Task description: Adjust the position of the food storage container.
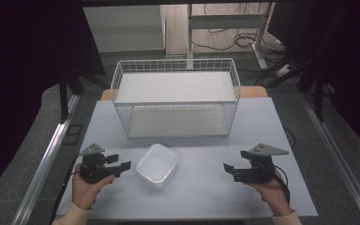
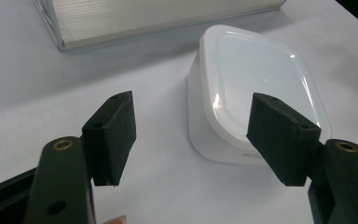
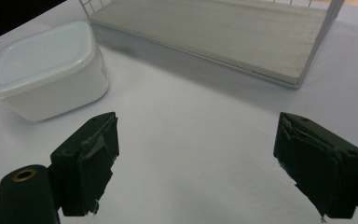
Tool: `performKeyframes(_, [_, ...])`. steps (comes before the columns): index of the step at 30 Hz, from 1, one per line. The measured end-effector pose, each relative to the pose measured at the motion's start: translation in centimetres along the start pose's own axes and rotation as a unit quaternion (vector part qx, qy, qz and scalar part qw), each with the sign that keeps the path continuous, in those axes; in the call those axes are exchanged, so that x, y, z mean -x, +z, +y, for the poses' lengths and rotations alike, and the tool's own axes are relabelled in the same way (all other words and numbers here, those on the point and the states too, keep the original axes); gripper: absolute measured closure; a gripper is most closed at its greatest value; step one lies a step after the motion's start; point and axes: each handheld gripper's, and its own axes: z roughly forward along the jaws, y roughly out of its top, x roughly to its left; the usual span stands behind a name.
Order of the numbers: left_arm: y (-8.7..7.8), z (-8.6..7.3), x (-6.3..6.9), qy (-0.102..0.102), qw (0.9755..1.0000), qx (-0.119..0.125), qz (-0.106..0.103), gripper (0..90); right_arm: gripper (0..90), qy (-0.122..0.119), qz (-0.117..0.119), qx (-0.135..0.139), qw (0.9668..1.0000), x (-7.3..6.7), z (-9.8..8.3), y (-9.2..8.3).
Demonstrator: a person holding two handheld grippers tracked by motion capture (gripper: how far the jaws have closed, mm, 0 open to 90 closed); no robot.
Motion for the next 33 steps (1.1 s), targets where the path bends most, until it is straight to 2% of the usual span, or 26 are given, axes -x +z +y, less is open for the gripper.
performKeyframes(3, [0.0,0.2,0.1,-0.009,0.9999,0.005,0.006,32.9,16.6,0.009,0.002,-0.006,0.9999,0.3,-0.4,0.0])
performKeyframes(6, [-0.1,0.7,0.4,-0.01,0.9999,0.011,0.007,33.0,17.7,0.008,0.0,-0.013,0.9999,0.2,-0.8,-0.3])
performKeyframes(12, [-0.4,1.0,1.0,0.006,0.9999,0.014,0.005,33.0,19.5,0.027,0.004,-0.005,0.9996,0.6,-1.1,-0.9])
performKeyframes(19, [-0.1,0.8,1.1,0.026,0.9997,0.0,-0.004,32.8,20.5,0.025,-0.009,-0.004,0.9996,0.5,-1.1,-1.1])
performKeyframes(26, [-0.9,0.9,0.9,0.022,0.9997,0.012,0.002,33.5,20.9,0.029,-0.002,-0.019,0.9994,0.6,-1.5,-0.4])
performKeyframes(33, [-1.0,1.5,1.0,0.027,0.9996,0.008,0.001,33.3,20.9,0.031,0.003,-0.015,0.9994,0.5,-1.4,-0.9])
